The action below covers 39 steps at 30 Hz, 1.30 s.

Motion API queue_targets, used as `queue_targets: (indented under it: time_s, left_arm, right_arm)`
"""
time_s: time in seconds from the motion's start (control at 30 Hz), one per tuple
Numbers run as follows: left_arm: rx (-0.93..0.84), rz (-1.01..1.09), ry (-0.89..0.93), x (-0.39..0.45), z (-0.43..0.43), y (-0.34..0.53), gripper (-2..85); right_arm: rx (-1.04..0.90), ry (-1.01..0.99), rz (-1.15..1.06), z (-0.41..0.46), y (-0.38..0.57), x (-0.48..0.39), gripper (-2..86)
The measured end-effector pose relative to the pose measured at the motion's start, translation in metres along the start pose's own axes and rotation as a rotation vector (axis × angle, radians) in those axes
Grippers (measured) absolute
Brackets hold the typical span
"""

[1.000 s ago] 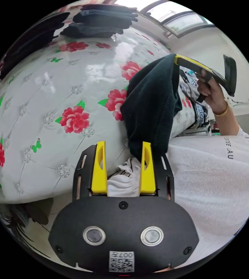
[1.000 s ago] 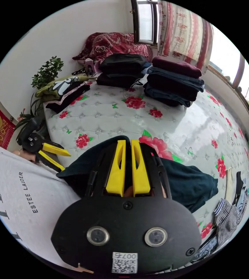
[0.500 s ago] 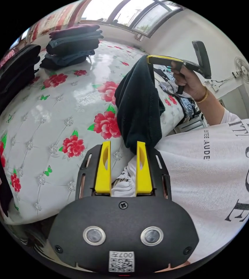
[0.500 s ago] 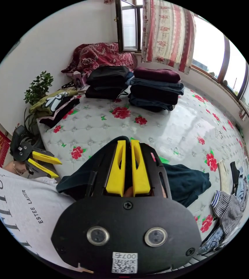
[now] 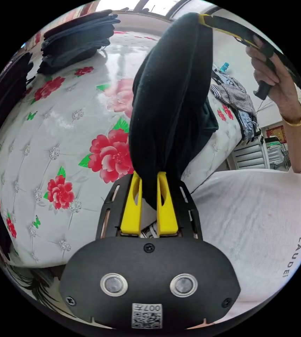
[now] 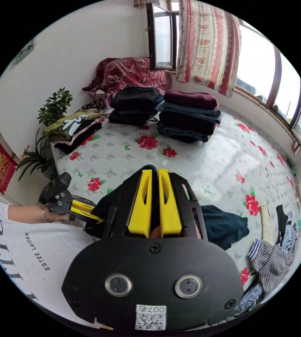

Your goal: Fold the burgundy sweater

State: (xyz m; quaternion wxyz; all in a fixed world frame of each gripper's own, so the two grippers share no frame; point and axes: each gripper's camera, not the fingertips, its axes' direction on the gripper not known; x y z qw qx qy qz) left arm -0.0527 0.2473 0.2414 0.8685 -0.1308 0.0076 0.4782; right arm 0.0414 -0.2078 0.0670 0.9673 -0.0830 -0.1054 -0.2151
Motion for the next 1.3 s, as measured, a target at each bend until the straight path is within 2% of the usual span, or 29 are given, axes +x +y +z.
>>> queue_targets:
  time_s: [0.1,0.17,0.23,0.27,0.33,0.43,0.53,0.63,0.77,0.9,0.97,1.03,1.07,1.1,1.2,1.3]
  left_arm:
    - [0.201,-0.093,-0.043,-0.001,-0.061,0.012,6.1]
    - [0.364,-0.11,-0.03,0.007,-0.113,0.017,6.0]
    - [0.567,-0.028,-0.113,0.043,-0.187,0.021,5.9]
    - [0.613,0.006,-0.148,0.057,-0.204,0.023,5.8]
    - [0.79,0.15,-0.29,0.116,-0.267,0.038,5.9]
    - [0.977,0.312,-0.459,0.185,-0.32,0.07,6.0]
    - [1.105,0.405,-0.584,0.235,-0.348,0.097,6.2]
    - [1.157,0.453,-0.661,0.265,-0.364,0.107,6.2]
    - [1.18,0.468,-0.663,0.275,-0.375,0.095,6.1]
    - [1.102,0.379,-0.669,0.249,-0.375,0.013,5.1]
    - [1.058,0.257,-0.693,0.218,-0.362,-0.044,3.9]
    - [0.819,0.017,-0.618,0.149,-0.331,-0.12,6.4]
    - [0.745,-0.035,-0.586,0.131,-0.32,-0.132,6.9]
    - [0.662,-0.103,-0.528,0.102,-0.299,-0.137,7.2]
    - [0.661,-0.174,-0.495,0.062,-0.243,-0.095,6.2]
    - [0.45,-0.253,-0.417,0.027,-0.163,-0.052,8.0]
  right_arm:
    - [0.111,0.034,0.037,-0.047,0.007,0.021,0.7]
    - [0.27,0.08,0.011,-0.112,0.009,0.026,0.7]
    - [0.414,0.124,-0.03,-0.168,0.013,0.024,0.8]
    - [0.518,0.145,-0.047,-0.206,0.018,0.023,0.8]
    - [0.662,0.17,-0.059,-0.259,0.031,0.021,0.9]
    - [0.86,0.194,-0.08,-0.327,0.058,0.017,0.9]
    - [0.976,0.257,-0.125,-0.364,0.08,0.003,0.9]
    - [1.029,0.334,-0.15,-0.379,0.083,-0.007,0.9]
    - [1.03,0.409,-0.164,-0.375,0.055,0.001,1.0]
    - [0.936,0.46,-0.133,-0.344,-0.009,0.033,1.4]
    - [0.744,0.499,-0.066,-0.283,-0.076,0.074,2.0]
    - [0.561,0.437,0.046,-0.221,-0.109,0.118,2.8]
    - [0.445,0.389,0.135,-0.182,-0.115,0.144,3.4]
    - [0.405,0.372,0.17,-0.166,-0.112,0.154,3.7]
    - [0.338,0.297,0.253,-0.097,-0.052,0.176,4.9]
    - [0.125,0.178,0.277,-0.014,0.02,0.171,6.0]
